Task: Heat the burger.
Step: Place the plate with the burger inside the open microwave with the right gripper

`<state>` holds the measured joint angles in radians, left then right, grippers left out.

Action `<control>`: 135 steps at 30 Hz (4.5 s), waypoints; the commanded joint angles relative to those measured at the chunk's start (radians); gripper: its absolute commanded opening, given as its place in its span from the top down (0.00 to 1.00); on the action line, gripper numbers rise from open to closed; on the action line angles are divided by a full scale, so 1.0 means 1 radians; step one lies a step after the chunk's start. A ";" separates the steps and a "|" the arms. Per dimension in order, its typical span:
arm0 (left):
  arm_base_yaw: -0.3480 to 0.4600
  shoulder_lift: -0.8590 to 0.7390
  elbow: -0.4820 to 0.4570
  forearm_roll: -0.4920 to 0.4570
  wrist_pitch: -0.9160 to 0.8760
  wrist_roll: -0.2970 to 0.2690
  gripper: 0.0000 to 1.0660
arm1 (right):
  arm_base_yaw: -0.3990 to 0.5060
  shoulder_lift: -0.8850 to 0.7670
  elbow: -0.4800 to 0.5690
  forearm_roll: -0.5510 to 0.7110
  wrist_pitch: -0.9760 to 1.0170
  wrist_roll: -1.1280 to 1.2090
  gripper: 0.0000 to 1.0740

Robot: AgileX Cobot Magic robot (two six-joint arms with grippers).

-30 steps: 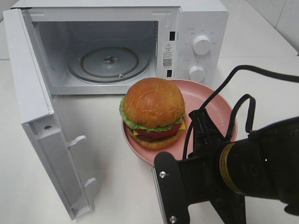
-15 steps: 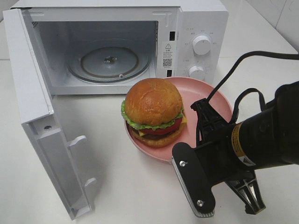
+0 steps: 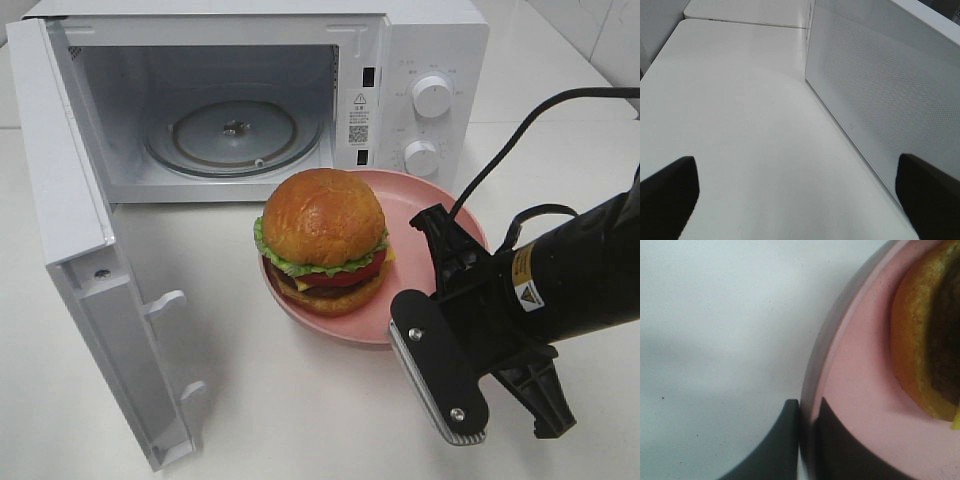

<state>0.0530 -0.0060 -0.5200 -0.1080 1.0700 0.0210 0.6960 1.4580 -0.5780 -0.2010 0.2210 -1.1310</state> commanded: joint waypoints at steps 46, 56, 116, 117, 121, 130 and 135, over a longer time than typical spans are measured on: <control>-0.006 -0.004 0.003 -0.008 0.003 0.000 0.06 | -0.038 0.180 -0.232 0.152 -0.146 -0.243 1.00; -0.006 -0.004 0.003 -0.008 0.003 0.000 0.06 | -0.005 0.257 -0.321 0.127 -0.123 -0.213 1.00; -0.006 -0.004 0.003 -0.008 0.003 0.000 0.06 | 0.007 0.762 -1.127 0.022 0.119 0.093 1.00; -0.006 -0.004 0.003 -0.008 0.003 0.000 0.06 | 0.007 0.762 -1.127 0.022 0.119 0.093 1.00; -0.006 -0.004 0.003 -0.008 0.003 0.000 0.06 | 0.005 0.811 -1.196 0.022 0.147 0.093 1.00; -0.006 -0.004 0.003 -0.008 0.003 0.000 0.06 | 0.004 0.886 -1.299 0.010 0.168 0.128 1.00; -0.006 -0.004 0.003 -0.008 0.003 0.000 0.06 | -0.008 0.916 -1.337 -0.004 0.168 0.181 1.00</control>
<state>0.0530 -0.0060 -0.5200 -0.1080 1.0700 0.0210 0.6950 2.3810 -1.8890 -0.1850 0.4430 -0.9760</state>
